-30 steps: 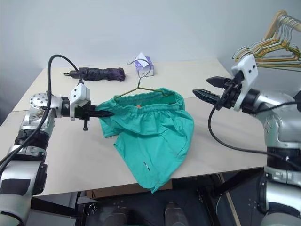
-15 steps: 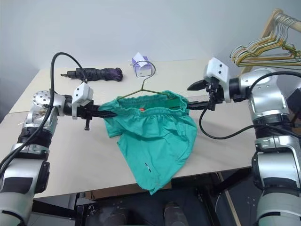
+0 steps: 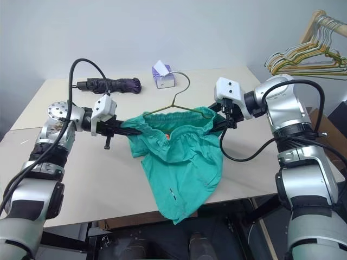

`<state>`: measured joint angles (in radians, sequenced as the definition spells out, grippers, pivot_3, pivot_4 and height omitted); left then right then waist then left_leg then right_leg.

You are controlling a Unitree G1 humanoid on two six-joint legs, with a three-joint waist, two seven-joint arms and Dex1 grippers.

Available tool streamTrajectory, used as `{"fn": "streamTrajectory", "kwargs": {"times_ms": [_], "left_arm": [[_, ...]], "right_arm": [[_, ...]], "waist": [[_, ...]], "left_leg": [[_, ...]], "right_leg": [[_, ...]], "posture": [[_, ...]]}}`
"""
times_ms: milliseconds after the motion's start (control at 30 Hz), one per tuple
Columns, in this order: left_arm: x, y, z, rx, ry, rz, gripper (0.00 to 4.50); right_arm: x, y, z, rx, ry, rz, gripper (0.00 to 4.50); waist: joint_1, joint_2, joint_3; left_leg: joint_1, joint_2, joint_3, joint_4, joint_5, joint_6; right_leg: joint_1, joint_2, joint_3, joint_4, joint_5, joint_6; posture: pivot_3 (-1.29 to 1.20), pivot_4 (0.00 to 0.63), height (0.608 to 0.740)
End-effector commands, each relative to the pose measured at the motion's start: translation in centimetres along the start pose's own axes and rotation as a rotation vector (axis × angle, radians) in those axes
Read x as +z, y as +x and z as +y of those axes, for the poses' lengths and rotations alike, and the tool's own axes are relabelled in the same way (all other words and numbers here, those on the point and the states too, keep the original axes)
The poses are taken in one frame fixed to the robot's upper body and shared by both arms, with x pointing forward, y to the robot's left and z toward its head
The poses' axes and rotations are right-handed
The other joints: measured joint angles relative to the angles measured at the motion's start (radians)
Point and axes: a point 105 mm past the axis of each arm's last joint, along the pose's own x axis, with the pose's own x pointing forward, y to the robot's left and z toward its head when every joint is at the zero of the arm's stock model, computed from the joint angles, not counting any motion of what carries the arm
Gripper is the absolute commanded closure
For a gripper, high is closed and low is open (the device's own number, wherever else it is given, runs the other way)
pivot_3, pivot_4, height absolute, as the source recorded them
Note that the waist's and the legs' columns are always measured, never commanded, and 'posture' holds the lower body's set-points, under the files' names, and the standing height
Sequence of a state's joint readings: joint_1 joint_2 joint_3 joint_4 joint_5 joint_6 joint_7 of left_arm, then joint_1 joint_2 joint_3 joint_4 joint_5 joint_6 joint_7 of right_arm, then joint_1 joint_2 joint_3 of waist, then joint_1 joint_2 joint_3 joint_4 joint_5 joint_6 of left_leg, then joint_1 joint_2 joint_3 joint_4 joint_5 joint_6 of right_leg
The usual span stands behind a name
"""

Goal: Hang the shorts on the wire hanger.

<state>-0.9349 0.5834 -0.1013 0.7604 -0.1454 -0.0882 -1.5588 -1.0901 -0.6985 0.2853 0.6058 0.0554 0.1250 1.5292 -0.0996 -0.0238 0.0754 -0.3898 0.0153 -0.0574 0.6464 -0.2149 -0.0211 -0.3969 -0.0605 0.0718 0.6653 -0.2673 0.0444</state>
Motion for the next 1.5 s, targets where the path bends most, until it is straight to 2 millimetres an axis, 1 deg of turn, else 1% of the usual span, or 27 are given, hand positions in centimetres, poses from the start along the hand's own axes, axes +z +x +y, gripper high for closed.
{"fn": "streamTrajectory", "kwargs": {"times_ms": [33,200,467,500,567,700,833,933,1000,1100,1133,1233,1300,1400,1500], "left_arm": [[2.0,0.1,0.8,0.005,0.076,-0.029,4.50],[2.2,0.6,0.9,-0.001,0.081,-0.037,4.50],[2.2,0.8,1.1,0.013,0.086,-0.038,4.50],[2.2,0.7,1.2,0.018,0.076,-0.040,3.92],[2.2,0.6,1.4,0.034,0.068,-0.043,3.40],[2.4,0.2,1.7,0.059,0.081,-0.046,2.18],[3.1,-2.3,3.2,0.186,0.066,-0.070,0.96],[3.4,-3.3,3.6,0.234,0.062,-0.092,0.02],[4.3,-3.8,4.3,0.333,0.065,-0.155,0.02],[6.0,-3.9,4.3,0.373,0.014,-0.284,0.02],[6.9,-3.6,3.9,0.370,-0.003,-0.348,0.02],[8.8,-2.5,2.3,0.344,-0.068,-0.467,0.02],[9.8,-1.8,1.1,0.312,-0.112,-0.523,0.02],[11.4,-1.3,-0.1,0.290,-0.181,-0.615,0.02],[12.6,-1.2,-0.9,0.267,-0.232,-0.681,0.02]], "right_arm": [[1.3,-0.3,0.1,0.037,-0.072,0.005,2.67],[1.3,-0.1,0.5,0.065,-0.075,0.014,4.46],[1.1,-0.4,1.3,0.076,-0.017,-0.017,4.46],[1.1,-0.5,1.4,0.075,0.000,-0.027,4.50],[1.0,-0.8,1.9,0.070,0.031,-0.042,4.50],[0.6,-1.1,2.8,0.055,0.091,-0.056,4.50],[-0.9,-2.6,4.8,-0.036,0.252,-0.113,4.50],[-1.8,-3.2,5.7,-0.129,0.344,-0.114,4.50],[-3.1,-3.9,6.5,-0.251,0.460,-0.107,4.50],[-4.6,-4.9,7.3,-0.421,0.601,-0.082,4.50],[-5.3,-5.7,7.5,-0.510,0.671,-0.064,4.50],[-7.1,-8.1,8.2,-0.737,0.852,-0.029,4.50],[-8.1,-9.8,8.6,-0.870,0.934,-0.007,4.50],[-8.9,-12.4,8.9,-1.052,1.042,-0.034,4.50],[-9.2,-14.4,9.1,-1.191,1.097,-0.049,4.50]], "waist": [[0.000,0.000,0.000],[-0.001,0.000,0.000],[-0.002,0.000,0.000],[-0.002,0.000,0.000],[-0.001,0.000,0.000],[0.000,0.000,0.000],[0.003,0.000,0.000],[0.002,0.000,0.000],[0.002,0.000,0.000],[0.004,0.000,0.000],[0.003,0.000,0.000],[0.002,0.000,0.000],[0.001,0.000,0.000],[-0.001,0.000,0.000],[-0.007,0.001,-0.001]], "left_leg": [[0.000,0.000,0.000,0.000,0.000,0.000],[0.000,0.000,0.000,0.000,0.000,0.000],[0.000,0.000,0.000,0.000,0.000,0.000],[0.000,0.000,0.000,0.000,0.000,0.000],[0.000,0.000,0.000,0.001,0.000,0.000],[-0.001,0.000,-0.001,0.001,0.000,0.000],[-0.002,0.000,-0.002,0.002,0.000,0.000],[-0.002,0.000,-0.002,0.003,0.000,0.000],[-0.001,0.000,-0.002,0.003,0.000,0.000],[-0.001,0.000,-0.002,0.003,0.000,0.000],[-0.001,0.000,-0.002,0.003,0.000,0.000],[-0.002,0.000,-0.002,0.003,0.000,0.000],[-0.002,0.000,-0.002,0.004,0.000,0.000],[-0.001,0.000,-0.002,0.003,0.000,0.000],[0.001,0.000,-0.002,0.003,0.000,0.000]], "right_leg": [[0.000,0.000,0.000,0.000,0.000,0.000],[0.000,0.000,0.000,0.000,0.000,0.000],[0.000,0.000,0.000,0.000,0.000,0.000],[0.000,0.000,0.000,0.000,0.000,0.000],[0.000,0.000,0.000,0.000,0.000,0.000],[0.000,0.000,0.000,0.000,0.000,0.000],[0.000,0.000,-0.002,0.000,0.000,0.000],[0.000,0.000,-0.002,0.000,0.000,0.000],[0.000,0.000,-0.001,0.001,0.000,0.000],[0.002,0.000,-0.002,0.000,0.000,0.000],[0.002,0.000,-0.002,0.000,0.000,0.001],[0.002,-0.001,-0.001,0.000,0.000,0.001],[0.002,-0.001,-0.001,0.001,0.000,0.001],[0.003,0.000,-0.001,0.000,0.000,0.001],[0.004,0.000,0.000,0.000,0.000,0.001]], "posture": [[-0.03,0.001,0.740],[-0.04,0.000,0.740],[-0.04,0.000,0.740],[-0.05,0.000,0.740],[-0.05,0.000,0.740],[-0.05,0.000,0.740],[-0.06,0.000,0.740],[-0.07,0.003,0.740],[-0.08,0.014,0.740],[-0.10,0.021,0.740],[-0.13,0.030,0.740],[-0.15,0.036,0.740],[-0.16,0.038,0.740],[-0.18,0.039,0.740],[-0.18,0.040,0.740]]}}
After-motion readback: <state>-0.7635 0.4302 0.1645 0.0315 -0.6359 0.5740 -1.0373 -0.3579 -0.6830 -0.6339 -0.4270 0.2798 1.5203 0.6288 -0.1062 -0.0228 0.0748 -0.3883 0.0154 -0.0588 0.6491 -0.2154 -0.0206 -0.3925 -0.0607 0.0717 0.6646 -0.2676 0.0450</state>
